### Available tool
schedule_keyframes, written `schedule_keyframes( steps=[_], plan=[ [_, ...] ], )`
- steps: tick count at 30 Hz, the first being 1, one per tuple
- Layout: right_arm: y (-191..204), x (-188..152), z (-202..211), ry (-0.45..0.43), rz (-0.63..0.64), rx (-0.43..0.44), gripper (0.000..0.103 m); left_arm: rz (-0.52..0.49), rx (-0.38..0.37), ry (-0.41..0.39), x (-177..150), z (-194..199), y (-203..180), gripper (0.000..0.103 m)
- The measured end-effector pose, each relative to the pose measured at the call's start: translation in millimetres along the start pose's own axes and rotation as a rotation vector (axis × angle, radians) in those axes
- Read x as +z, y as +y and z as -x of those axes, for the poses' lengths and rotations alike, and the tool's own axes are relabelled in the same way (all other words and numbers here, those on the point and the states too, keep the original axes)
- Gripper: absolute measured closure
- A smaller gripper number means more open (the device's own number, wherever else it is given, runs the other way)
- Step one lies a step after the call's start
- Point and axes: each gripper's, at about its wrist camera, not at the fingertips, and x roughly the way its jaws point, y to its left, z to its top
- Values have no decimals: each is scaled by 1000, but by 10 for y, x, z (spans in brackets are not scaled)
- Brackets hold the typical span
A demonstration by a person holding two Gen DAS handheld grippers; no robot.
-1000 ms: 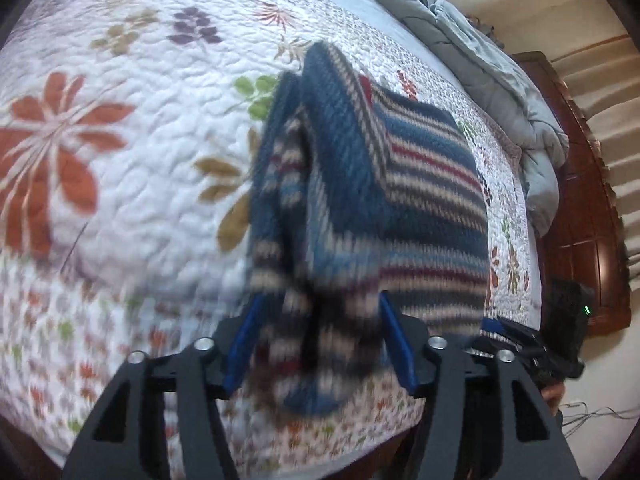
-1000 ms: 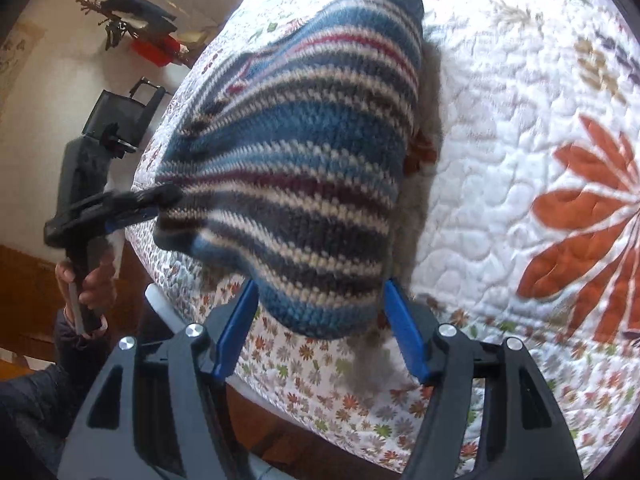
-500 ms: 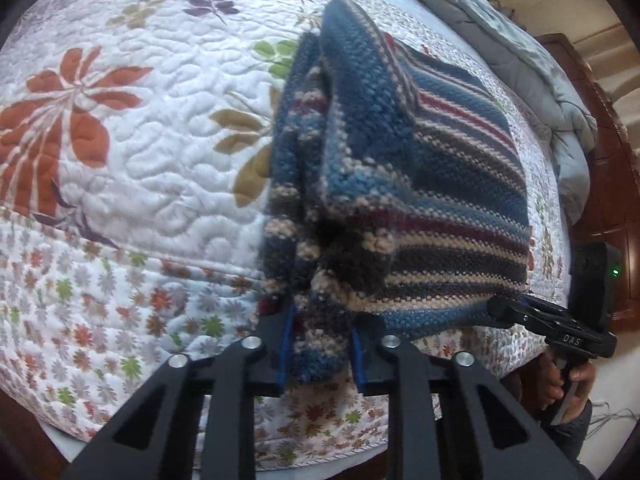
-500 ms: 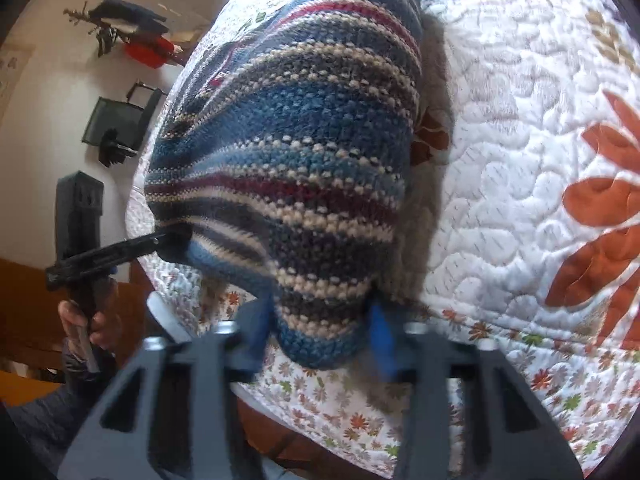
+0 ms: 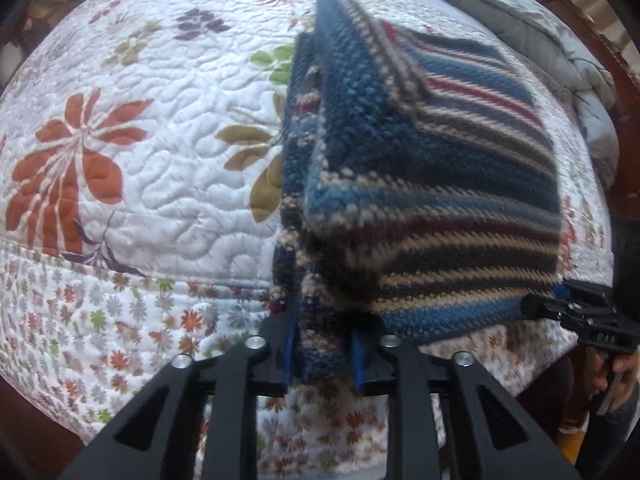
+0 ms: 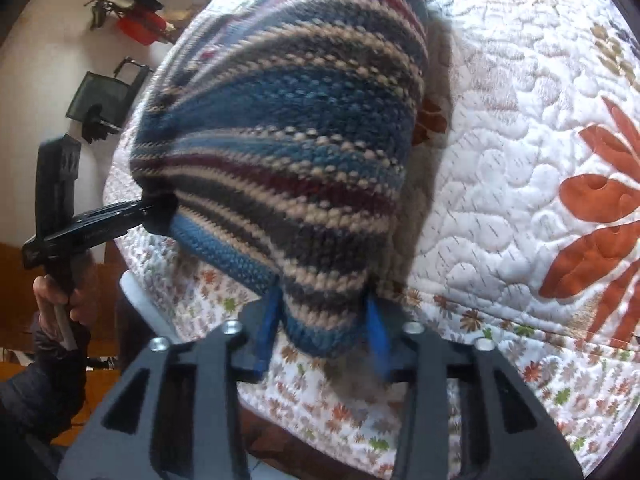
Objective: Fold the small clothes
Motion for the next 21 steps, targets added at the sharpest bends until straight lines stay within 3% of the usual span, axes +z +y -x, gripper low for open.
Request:
schedule_keyframes(
  steps=[3, 8, 10, 12, 14, 17, 19, 21],
  plan=[
    [-14, 79, 308, -57, 7, 34, 40, -27, 39, -58, 48, 302, 34, 48],
    [-140, 446, 679, -150, -9, 36, 33, 6, -29, -104, 380, 575, 149, 47],
    [-207, 623, 716, -153, -27, 17, 33, 54, -73, -140, 522, 729, 256, 46],
    [-288, 788, 735, -144, -40, 35, 32, 76, -65, -166, 675, 800, 280, 43],
    [-326, 974, 659, -136, -51, 38, 31, 57, -38, -163, 899, 742, 202, 42],
    [-395, 1229, 509, -140, -91, 28, 29, 63, -51, -100, 1276, 404, 121, 42],
    [-485, 1385, 450, -139, -121, 39, 29, 46, -20, -71, 1491, 168, 39, 42],
    [-543, 1516, 362, -125, -141, 38, 29, 42, -7, -55, 1587, 22, -11, 43]
  ],
)
